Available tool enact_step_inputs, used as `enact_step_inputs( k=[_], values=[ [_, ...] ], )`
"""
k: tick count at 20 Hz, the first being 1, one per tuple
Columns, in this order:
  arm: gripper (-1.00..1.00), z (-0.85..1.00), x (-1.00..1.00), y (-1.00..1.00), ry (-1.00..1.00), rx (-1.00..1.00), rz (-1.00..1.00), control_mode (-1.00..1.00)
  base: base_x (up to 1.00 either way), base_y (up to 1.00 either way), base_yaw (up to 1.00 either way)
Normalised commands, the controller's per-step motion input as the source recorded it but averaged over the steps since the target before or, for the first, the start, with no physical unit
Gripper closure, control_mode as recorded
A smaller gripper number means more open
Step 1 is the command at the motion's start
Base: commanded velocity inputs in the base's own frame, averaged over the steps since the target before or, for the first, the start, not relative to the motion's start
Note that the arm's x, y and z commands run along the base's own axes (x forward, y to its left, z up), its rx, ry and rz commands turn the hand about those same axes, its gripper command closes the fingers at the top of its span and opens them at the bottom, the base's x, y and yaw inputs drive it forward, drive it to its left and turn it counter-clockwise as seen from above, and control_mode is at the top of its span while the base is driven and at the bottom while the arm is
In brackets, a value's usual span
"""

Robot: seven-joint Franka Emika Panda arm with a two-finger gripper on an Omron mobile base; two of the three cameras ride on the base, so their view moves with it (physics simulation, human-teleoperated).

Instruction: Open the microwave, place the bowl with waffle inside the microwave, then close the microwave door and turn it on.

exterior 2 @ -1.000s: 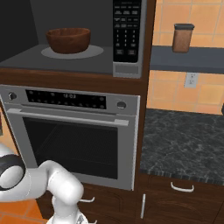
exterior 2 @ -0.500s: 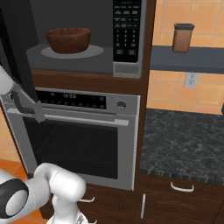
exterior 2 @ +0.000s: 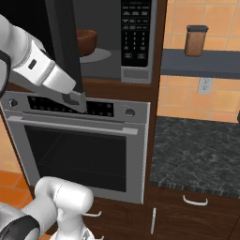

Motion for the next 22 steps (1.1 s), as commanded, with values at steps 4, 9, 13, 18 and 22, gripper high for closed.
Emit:
enact_step_inputs(
  k=[4, 9, 13, 18, 22],
  values=[
    [-1.00, 0.00, 0.48, -0.39, -0.31, 0.06, 0.05, -1.00, 0.00, 0.00, 0.00],
    [-1.00, -0.13, 0.32, -0.03, -0.27, -0.11, 0.01, -1.00, 0.00, 0.00, 0.00],
    [-1.00, -0.25, 0.28, 0.00, -0.19, -0.18, 0.00, -1.00, 0.00, 0.00, 0.00],
    [-1.00, -0.18, 0.63, -0.19, -0.02, -0.03, 0.00, -1.00, 0.00, 0.00, 0.00],
    [-1.00, 0.00, 0.64, -0.14, 0.01, -0.11, 0.00, -1.00, 0.00, 0.00, 0.00]
  ],
)
